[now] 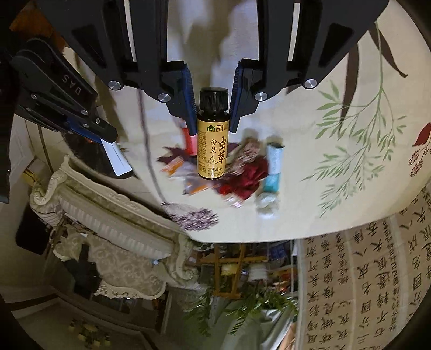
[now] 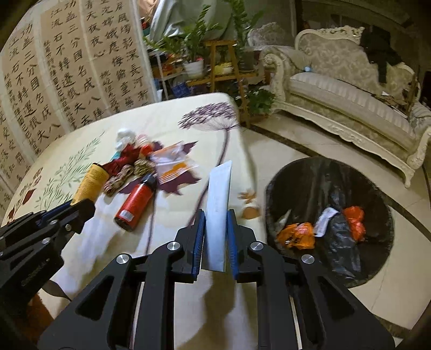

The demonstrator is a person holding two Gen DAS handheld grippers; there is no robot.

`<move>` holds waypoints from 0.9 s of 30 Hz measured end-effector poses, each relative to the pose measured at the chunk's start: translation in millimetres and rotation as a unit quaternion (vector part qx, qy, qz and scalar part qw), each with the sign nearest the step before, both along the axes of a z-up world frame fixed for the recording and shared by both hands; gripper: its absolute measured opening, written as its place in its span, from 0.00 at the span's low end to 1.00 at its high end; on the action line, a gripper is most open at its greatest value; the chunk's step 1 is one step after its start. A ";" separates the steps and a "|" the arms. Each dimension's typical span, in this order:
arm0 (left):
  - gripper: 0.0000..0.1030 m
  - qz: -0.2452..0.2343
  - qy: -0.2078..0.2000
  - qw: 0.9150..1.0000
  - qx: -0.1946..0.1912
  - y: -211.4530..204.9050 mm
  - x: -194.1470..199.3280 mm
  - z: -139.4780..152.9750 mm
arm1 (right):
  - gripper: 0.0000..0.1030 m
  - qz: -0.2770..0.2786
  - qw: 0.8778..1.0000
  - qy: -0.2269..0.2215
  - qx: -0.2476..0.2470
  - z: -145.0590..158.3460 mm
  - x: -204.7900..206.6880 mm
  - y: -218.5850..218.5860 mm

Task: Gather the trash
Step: 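Carry the gold bottle and white tube over the black trash bin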

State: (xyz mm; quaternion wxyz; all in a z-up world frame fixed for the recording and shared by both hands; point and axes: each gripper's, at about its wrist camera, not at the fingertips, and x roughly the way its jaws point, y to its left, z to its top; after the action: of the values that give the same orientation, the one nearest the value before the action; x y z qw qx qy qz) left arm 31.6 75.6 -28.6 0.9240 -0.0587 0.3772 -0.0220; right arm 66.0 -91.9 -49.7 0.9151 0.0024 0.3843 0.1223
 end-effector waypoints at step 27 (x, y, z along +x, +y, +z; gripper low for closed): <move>0.24 -0.118 -0.009 0.992 0.041 -160.6 91.3 -13.4 | 0.16 -0.169 0.985 -0.006 -0.013 -23.3 49.3 -150.4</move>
State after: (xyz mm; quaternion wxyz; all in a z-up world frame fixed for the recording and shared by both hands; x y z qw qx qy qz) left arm 122.8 -85.0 -42.0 0.9198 0.0242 0.3739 -0.1161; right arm 115.3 -242.3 -73.0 0.9248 0.0551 0.3744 -0.0394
